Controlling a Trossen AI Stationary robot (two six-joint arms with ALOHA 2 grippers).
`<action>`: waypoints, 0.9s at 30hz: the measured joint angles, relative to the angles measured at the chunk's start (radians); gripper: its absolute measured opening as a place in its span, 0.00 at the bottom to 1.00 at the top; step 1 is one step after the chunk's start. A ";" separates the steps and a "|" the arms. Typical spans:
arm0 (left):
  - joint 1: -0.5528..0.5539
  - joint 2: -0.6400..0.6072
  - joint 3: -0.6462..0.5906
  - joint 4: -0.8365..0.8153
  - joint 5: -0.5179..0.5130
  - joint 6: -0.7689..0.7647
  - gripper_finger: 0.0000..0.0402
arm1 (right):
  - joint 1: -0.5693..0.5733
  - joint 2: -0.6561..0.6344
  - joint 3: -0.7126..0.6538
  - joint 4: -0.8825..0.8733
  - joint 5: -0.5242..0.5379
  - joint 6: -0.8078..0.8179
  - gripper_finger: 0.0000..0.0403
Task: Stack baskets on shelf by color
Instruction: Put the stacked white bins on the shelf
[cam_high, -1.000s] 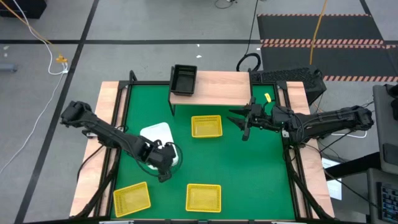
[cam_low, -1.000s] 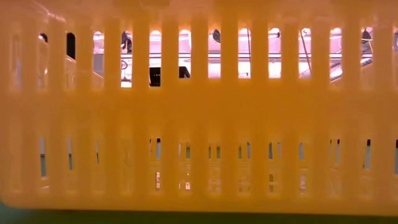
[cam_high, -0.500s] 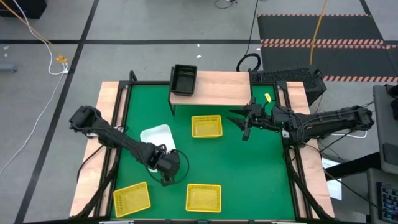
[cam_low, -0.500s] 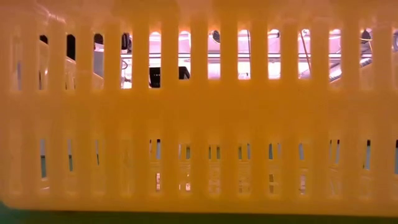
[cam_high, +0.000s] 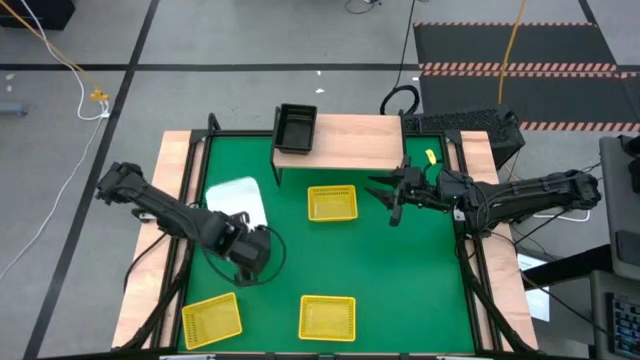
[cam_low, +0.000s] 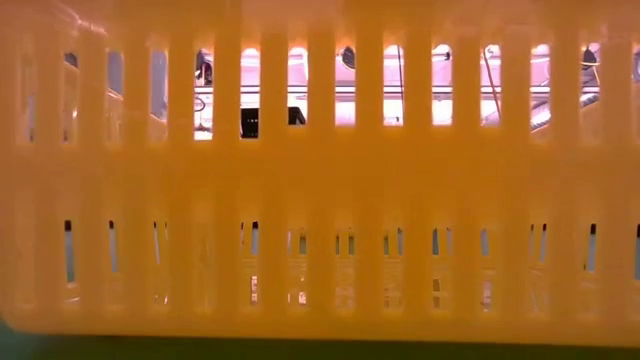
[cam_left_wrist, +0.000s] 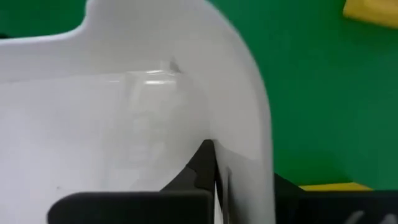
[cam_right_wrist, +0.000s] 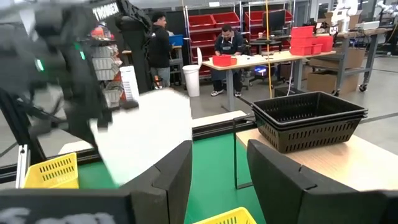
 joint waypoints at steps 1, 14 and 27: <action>0.000 -0.002 0.055 -0.055 -0.027 0.006 0.03 | 0.000 0.000 0.000 0.000 0.000 0.000 0.37; 0.198 0.028 0.545 -0.032 -0.233 0.563 0.03 | 0.000 0.000 0.000 0.007 0.000 -0.002 0.37; 0.525 0.330 0.913 0.239 -0.130 1.193 0.03 | 0.000 0.000 0.000 -0.001 0.000 -0.034 0.37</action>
